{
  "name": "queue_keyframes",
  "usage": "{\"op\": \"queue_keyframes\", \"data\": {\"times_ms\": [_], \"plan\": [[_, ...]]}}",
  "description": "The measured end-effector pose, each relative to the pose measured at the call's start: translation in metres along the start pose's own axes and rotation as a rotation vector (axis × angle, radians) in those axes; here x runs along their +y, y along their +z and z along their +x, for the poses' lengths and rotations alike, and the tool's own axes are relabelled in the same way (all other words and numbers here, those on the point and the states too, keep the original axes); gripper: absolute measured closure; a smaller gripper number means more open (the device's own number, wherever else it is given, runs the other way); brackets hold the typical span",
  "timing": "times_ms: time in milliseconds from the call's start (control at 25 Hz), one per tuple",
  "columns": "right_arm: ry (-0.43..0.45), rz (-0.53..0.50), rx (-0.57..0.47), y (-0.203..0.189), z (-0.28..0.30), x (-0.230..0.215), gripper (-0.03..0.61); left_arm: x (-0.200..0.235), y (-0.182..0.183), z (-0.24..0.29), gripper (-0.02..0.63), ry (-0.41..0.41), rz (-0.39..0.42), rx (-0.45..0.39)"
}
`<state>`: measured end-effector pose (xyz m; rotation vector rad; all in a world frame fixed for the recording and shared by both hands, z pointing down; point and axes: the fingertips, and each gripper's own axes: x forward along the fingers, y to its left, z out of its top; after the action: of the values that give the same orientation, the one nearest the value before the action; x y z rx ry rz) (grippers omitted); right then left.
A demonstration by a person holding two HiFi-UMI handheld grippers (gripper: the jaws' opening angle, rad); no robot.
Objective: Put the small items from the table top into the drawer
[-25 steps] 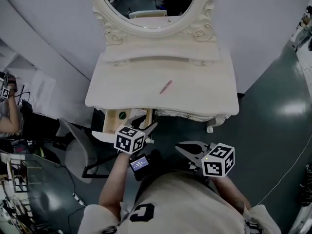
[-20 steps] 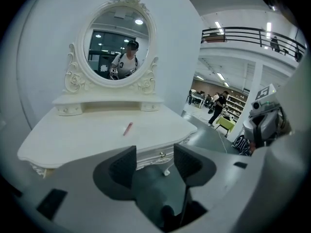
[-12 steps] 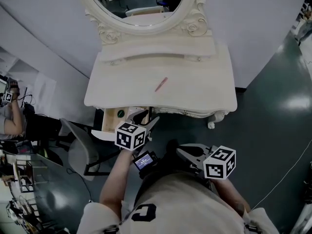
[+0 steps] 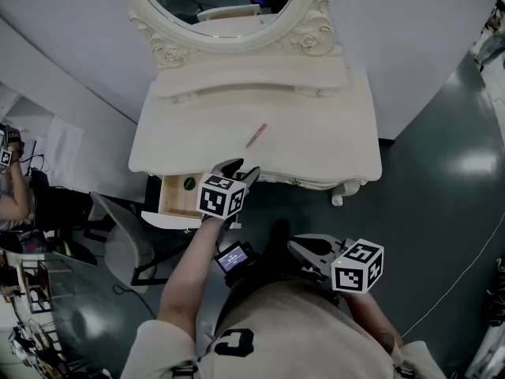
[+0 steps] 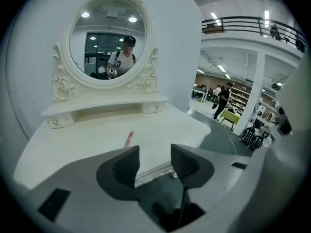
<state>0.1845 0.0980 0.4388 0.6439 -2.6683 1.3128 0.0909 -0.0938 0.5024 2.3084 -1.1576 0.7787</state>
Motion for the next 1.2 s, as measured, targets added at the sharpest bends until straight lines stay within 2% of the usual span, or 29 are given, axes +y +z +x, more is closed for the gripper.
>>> {"op": "queue_keyframes", "data": {"times_ms": [320,560,840,1200], "plan": [[-0.041,0.019,0.057,0.011,0.020,-0.020,0.549,0.045,0.003,0.056,0.368,0.028,-0.012,0.054],[-0.062,0.055,0.089,0.018,0.037,-0.036,0.549,0.072,0.007,0.093,0.377,0.030,0.010,0.093],[-0.074,0.076,0.106,0.022,0.051,-0.044,0.549,0.084,-0.003,0.121,0.396,0.020,0.048,0.140],[-0.101,0.087,0.123,0.022,0.053,-0.050,0.549,0.094,-0.017,0.134,0.436,0.029,0.039,0.164]]}}
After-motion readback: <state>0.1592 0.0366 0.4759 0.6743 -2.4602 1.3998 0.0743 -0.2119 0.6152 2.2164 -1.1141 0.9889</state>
